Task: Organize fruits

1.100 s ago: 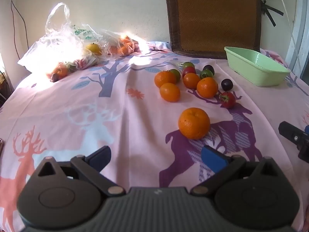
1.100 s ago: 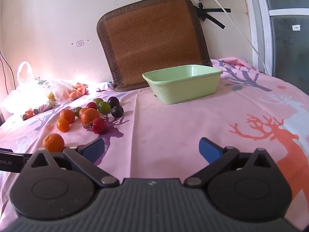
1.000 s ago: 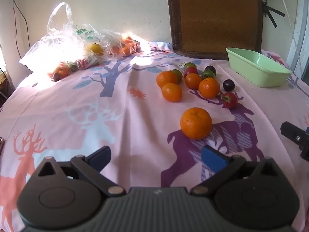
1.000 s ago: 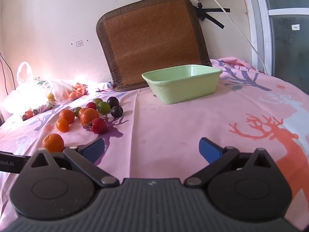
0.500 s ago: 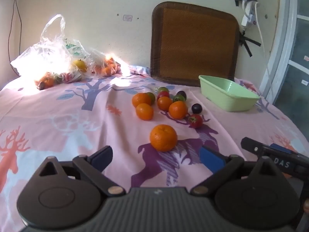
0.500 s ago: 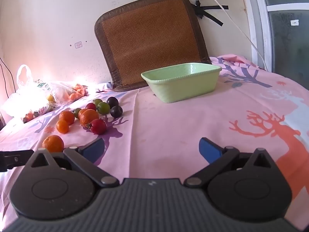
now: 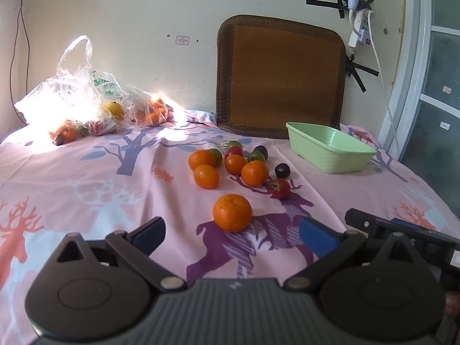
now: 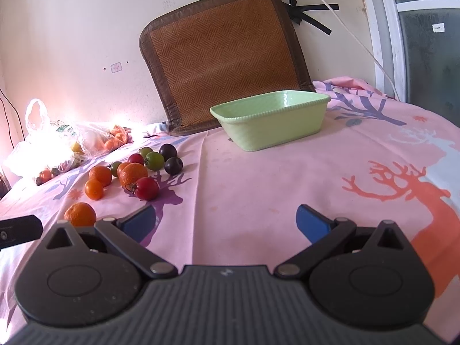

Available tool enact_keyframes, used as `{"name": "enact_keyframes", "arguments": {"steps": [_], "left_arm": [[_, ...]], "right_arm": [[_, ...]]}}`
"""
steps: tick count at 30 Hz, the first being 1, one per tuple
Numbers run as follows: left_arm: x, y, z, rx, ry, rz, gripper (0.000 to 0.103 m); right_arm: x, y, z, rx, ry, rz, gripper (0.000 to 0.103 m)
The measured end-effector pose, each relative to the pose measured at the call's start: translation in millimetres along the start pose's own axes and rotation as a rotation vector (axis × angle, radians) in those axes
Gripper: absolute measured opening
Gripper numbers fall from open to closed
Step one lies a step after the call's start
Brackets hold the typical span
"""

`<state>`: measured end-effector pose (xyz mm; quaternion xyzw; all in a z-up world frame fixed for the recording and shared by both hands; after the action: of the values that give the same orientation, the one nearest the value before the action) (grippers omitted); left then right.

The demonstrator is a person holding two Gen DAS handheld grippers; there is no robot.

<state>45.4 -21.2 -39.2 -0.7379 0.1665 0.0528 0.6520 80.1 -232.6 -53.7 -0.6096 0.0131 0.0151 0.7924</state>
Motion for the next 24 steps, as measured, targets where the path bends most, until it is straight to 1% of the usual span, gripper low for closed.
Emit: {"name": "enact_keyframes", "arguments": {"steps": [6,15,17,24], "left_arm": [[3,0,8,0.015,-0.038,-0.009,0.103],[7,2,12,-0.004,-0.041,0.009,0.103],[7,2,13,-0.014,-0.031,0.01,0.103],[5,-1,11,-0.002,-0.041,-0.028,0.103]], "right_arm": [[2,1,0,0.005,0.001,0.007,0.103],[3,2,0,0.01,0.001,0.012,0.103],[3,2,0,0.01,0.001,0.012,0.103],[3,2,-1,0.015,0.002,0.012,0.103]]}}
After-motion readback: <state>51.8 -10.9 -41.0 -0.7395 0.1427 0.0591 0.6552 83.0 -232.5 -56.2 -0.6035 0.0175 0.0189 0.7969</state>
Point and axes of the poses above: each gripper's, at about its wrist camera, not at the fingertips, and x roughly the way its jaws point, z to its left, y to its underside, the point moved 10 cm from there along x, roughly the way its jaws point, and after that the axes turned 14 degrees about -z, right-handed, at the moved point
